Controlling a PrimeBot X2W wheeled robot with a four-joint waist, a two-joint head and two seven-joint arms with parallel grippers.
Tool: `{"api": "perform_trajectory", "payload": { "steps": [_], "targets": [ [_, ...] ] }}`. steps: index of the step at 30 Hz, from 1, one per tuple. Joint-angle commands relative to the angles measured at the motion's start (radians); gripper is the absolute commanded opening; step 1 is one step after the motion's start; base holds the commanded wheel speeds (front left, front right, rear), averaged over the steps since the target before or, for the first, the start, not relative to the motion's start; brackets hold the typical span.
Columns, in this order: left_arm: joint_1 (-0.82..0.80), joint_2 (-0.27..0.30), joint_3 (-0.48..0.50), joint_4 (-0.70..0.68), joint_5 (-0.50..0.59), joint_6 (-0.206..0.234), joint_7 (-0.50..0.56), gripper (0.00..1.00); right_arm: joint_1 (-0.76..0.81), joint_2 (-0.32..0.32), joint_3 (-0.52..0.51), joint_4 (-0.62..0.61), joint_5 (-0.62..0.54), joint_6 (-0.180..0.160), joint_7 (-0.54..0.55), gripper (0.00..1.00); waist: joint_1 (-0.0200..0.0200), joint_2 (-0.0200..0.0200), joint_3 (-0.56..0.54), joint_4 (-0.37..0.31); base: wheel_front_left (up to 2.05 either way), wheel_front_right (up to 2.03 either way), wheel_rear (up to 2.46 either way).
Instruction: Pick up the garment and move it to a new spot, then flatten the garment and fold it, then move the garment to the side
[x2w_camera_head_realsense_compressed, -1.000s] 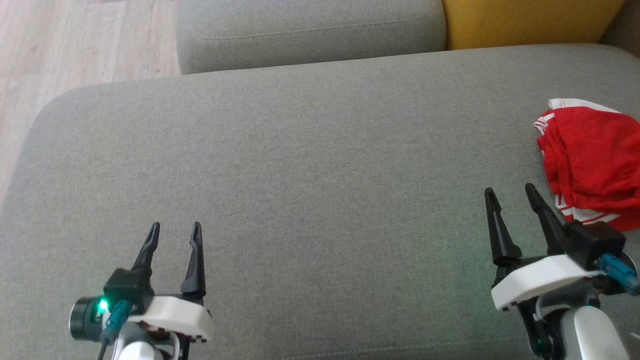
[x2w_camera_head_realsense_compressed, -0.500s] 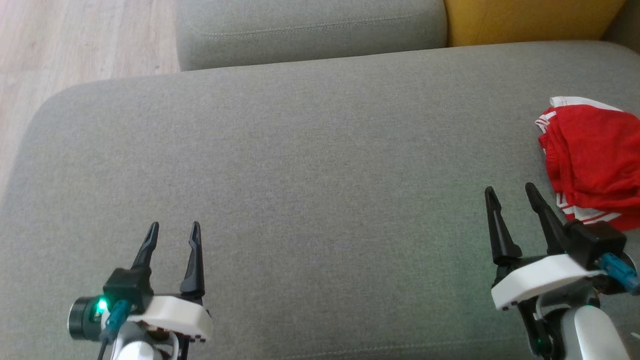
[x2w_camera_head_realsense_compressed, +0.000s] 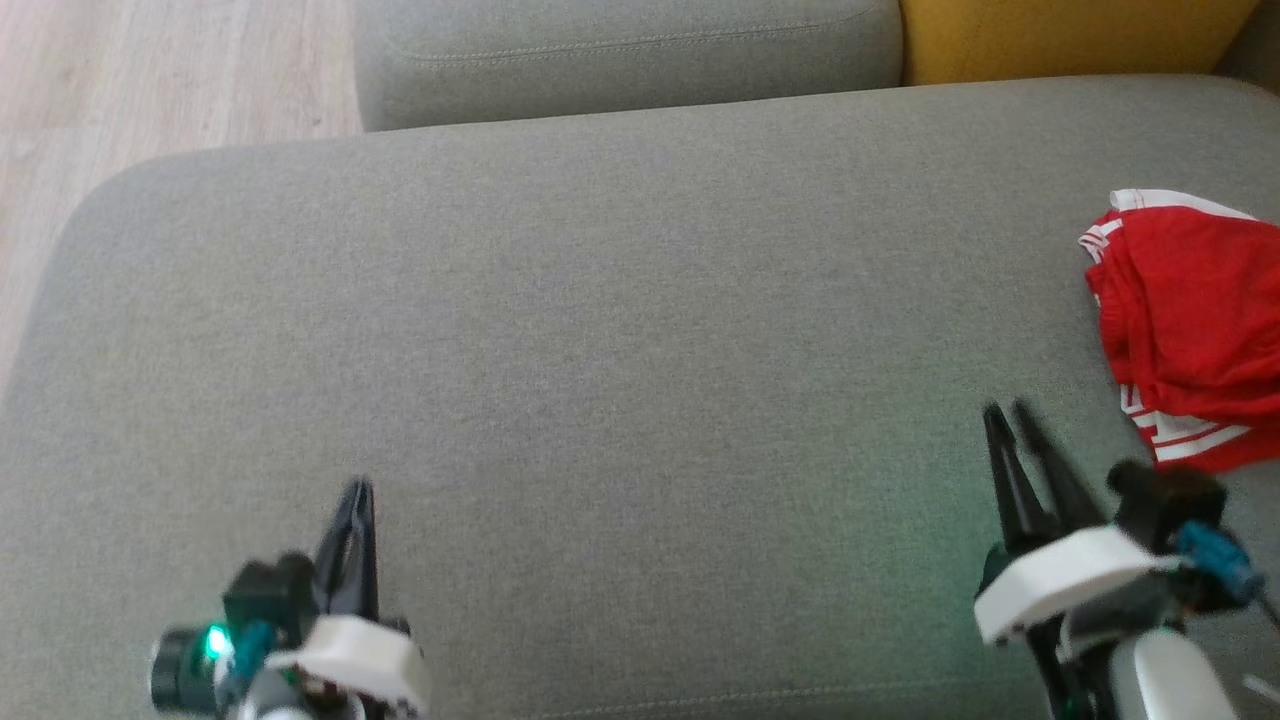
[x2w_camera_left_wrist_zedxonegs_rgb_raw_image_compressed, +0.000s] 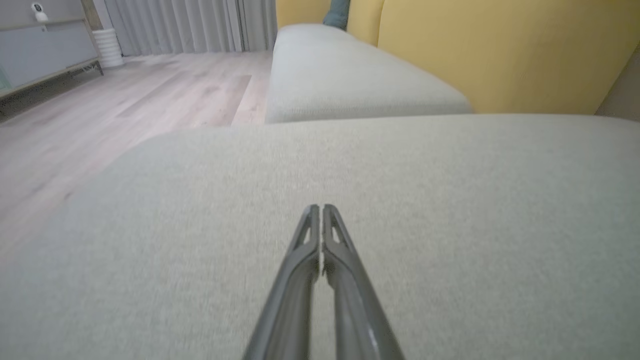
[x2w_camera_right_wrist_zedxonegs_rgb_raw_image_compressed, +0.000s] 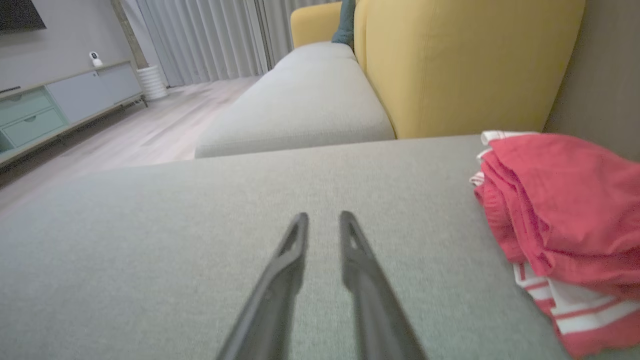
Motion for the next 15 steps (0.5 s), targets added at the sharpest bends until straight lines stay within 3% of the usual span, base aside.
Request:
{"api": "perform_trajectory", "payload": {
  "steps": [1, 15],
  "targets": [
    [-0.007, 0.001, 0.002, -0.008, -0.008, -0.001, 0.002, 0.0, -0.003, 0.0, 0.0, -0.01, 0.008, 0.0, -0.001, 0.0, 0.0, 0.0, 0.0, 0.0, 0.0, 0.0, 0.0],
    [-0.022, -0.005, 0.036, -0.007, -0.174, -0.027, 0.044, 0.0, -0.016, -0.008, -0.005, 0.009, 0.182, 0.0, -0.001, 0.0, 0.0, 0.0, -0.005, 0.004, 0.0, 0.0, 0.0]
  ]
}}
